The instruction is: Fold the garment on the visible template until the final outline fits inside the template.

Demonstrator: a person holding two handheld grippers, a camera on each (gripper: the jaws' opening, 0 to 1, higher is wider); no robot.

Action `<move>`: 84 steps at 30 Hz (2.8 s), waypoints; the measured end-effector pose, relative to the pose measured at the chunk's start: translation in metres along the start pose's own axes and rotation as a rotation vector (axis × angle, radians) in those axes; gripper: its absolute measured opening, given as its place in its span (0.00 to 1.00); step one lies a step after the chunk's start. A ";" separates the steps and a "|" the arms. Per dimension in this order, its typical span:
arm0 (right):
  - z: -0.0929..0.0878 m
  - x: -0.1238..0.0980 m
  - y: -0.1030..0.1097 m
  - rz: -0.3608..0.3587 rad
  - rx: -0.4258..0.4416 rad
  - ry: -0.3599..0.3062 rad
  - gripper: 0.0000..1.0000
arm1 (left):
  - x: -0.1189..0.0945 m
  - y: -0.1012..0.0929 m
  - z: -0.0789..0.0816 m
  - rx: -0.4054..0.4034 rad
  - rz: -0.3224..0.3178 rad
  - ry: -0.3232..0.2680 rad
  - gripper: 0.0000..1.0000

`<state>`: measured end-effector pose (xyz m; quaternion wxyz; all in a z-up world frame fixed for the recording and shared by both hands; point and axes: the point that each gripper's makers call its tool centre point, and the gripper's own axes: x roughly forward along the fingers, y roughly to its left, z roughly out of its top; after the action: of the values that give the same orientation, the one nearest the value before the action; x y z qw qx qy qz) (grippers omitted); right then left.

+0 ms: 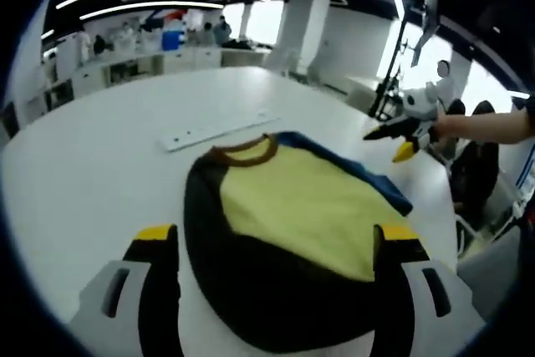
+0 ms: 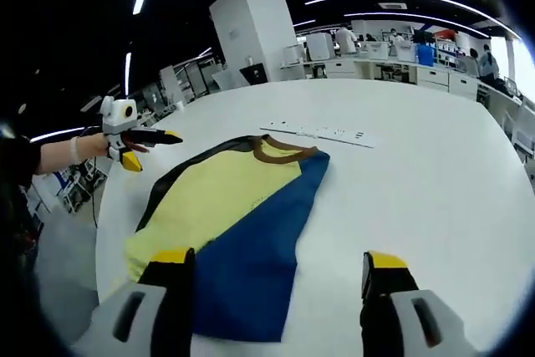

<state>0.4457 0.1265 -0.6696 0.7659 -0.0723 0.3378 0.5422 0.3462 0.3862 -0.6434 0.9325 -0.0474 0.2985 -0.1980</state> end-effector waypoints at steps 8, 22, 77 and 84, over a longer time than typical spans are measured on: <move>-0.023 -0.011 0.014 0.019 0.001 0.032 0.78 | -0.010 -0.014 -0.017 -0.031 -0.006 0.002 0.92; -0.052 -0.029 0.032 0.030 -0.005 0.050 0.65 | -0.027 -0.027 -0.041 -0.093 -0.002 -0.008 0.90; -0.086 -0.003 0.083 0.031 -0.605 0.177 0.20 | -0.038 -0.070 -0.072 -0.200 -0.068 -0.020 0.81; -0.085 0.000 0.087 0.043 -0.610 0.174 0.19 | -0.032 -0.109 -0.058 -0.062 -0.121 -0.041 0.69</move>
<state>0.3317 0.1208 -0.7115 0.6654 -0.3378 0.2253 0.6264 0.2523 0.3006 -0.6513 0.9227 -0.0984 0.2821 -0.2436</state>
